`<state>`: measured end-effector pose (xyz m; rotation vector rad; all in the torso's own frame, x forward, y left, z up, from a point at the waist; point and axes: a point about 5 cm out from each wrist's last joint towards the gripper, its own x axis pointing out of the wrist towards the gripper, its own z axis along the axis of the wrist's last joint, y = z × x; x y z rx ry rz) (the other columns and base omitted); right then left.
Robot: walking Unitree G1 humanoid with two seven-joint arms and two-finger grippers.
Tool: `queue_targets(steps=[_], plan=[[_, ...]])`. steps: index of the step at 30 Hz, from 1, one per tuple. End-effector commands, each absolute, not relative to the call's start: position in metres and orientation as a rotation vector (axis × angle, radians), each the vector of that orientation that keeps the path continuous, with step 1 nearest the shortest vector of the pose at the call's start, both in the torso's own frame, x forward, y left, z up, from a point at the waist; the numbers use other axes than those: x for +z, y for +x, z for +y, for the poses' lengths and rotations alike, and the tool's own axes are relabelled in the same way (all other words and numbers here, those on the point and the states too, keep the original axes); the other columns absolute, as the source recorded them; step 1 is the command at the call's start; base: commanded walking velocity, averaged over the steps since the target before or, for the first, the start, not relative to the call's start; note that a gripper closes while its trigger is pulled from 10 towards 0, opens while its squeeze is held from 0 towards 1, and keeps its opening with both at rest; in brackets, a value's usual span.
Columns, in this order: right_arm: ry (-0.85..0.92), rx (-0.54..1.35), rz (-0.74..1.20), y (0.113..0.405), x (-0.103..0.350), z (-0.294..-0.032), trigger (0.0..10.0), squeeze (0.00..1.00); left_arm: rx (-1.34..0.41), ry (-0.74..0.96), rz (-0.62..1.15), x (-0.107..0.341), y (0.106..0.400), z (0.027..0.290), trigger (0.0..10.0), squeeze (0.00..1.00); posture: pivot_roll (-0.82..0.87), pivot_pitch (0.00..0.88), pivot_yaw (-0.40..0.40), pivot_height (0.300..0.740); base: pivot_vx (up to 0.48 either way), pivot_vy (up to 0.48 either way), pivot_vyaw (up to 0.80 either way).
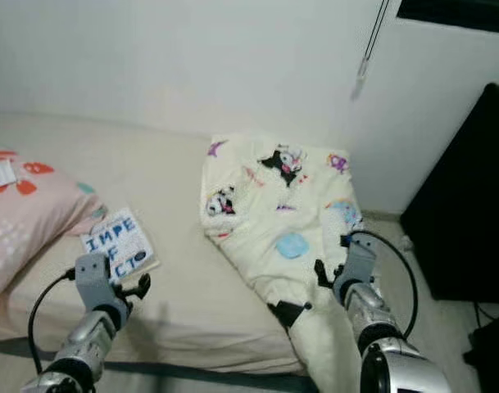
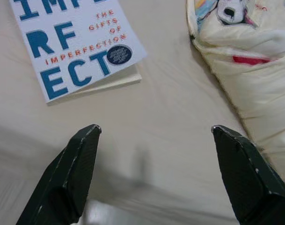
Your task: Clean up the room
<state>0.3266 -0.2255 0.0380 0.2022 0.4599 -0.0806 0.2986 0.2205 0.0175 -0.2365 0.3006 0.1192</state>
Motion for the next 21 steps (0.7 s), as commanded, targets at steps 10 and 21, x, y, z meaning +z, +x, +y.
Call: queue_targets(steps=[10, 21], plan=[[0.177, -0.19, 0.423, 0.323, 0.046, -0.257, 10.0, 0.0, 0.083, -0.197, 0.33, 0.011, 0.292, 0.218, 10.0, 0.0, -0.04, 0.052, -0.069, 0.597, 0.0, 0.0, 0.0], [0.189, -0.278, 0.349, 0.326, 0.066, -0.287, 10.0, 0.0, 0.059, -0.165, 0.36, 0.002, 0.281, 0.222, 10.0, 0.0, -0.01, 0.08, -0.048, 0.563, 0.0, 0.0, 0.0]])
